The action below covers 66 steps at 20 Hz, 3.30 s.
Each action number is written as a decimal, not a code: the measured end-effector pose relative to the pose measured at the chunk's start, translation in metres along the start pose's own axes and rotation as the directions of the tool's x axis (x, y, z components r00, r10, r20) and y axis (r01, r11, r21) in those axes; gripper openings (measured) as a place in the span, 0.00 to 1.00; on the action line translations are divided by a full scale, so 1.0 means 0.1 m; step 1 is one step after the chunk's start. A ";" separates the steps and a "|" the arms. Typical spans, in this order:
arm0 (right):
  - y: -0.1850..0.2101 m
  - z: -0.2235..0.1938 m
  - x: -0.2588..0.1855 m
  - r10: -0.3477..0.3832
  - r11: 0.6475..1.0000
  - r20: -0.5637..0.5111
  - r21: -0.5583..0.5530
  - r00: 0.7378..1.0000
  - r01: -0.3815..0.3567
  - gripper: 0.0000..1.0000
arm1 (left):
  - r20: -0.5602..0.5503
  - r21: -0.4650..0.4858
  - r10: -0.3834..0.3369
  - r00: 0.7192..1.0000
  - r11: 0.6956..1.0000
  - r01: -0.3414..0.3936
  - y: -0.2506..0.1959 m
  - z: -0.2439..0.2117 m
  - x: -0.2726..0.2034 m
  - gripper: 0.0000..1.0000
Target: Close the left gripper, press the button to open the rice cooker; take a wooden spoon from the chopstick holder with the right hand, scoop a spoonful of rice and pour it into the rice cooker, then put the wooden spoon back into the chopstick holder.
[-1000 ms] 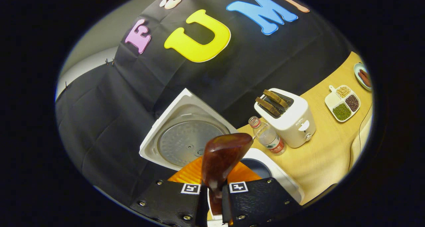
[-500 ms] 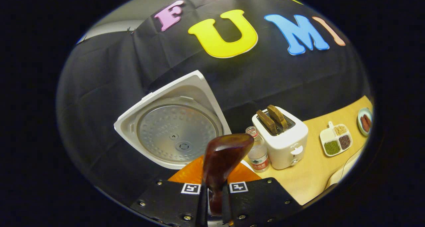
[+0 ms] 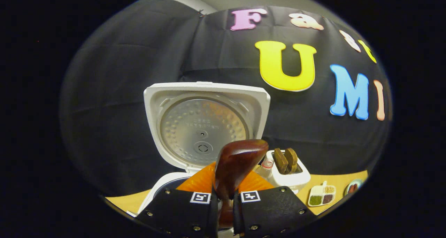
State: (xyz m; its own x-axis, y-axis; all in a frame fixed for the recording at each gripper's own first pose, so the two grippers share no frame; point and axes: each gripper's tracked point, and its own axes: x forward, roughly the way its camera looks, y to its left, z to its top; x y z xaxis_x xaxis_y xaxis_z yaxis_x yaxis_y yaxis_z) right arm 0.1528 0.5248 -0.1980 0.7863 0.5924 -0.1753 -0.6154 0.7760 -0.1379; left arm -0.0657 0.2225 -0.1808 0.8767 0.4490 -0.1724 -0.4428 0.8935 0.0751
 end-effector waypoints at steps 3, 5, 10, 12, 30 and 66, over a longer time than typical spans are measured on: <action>0.09 -0.01 -0.04 0.007 0.988 0.032 -0.156 0.999 -0.002 0.17 | 0.000 -0.003 -0.001 1.000 1.000 0.001 0.00 0.02 -0.01 0.98; 0.14 0.04 -0.08 0.025 0.973 0.071 -0.229 0.997 -0.008 0.17 | 0.009 0.009 -0.001 1.000 1.000 0.001 0.00 0.04 -0.03 0.99; 0.17 -0.01 -0.11 0.051 0.946 0.087 -0.325 0.995 -0.021 0.17 | 0.018 0.017 -0.008 1.000 1.000 0.008 -0.02 0.09 -0.05 0.99; 0.16 -0.03 -0.12 0.058 0.956 0.070 -0.293 0.996 -0.035 0.17 | 0.012 0.016 -0.012 1.000 1.000 0.012 -0.02 0.10 -0.06 0.99; -0.94 0.14 -0.25 0.032 0.760 -0.063 0.649 0.998 0.017 0.17 | 0.058 0.043 -0.057 0.997 0.998 0.054 -0.19 0.39 -0.13 0.99; -5.65 -2.03 -3.18 -0.605 0.453 -0.276 0.652 0.747 0.608 0.17 | 0.075 0.106 -0.378 0.923 0.923 0.369 -2.81 0.73 -0.61 0.99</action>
State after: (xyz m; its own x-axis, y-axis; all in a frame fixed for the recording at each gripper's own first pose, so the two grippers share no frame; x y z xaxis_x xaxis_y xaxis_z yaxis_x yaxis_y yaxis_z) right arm 0.2399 -0.1460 -0.2619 0.9447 -0.0870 -0.3163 0.2349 0.8525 0.4670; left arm 0.0189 -0.0552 -0.1201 0.9904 0.0778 -0.1142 -0.0653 0.9918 0.1095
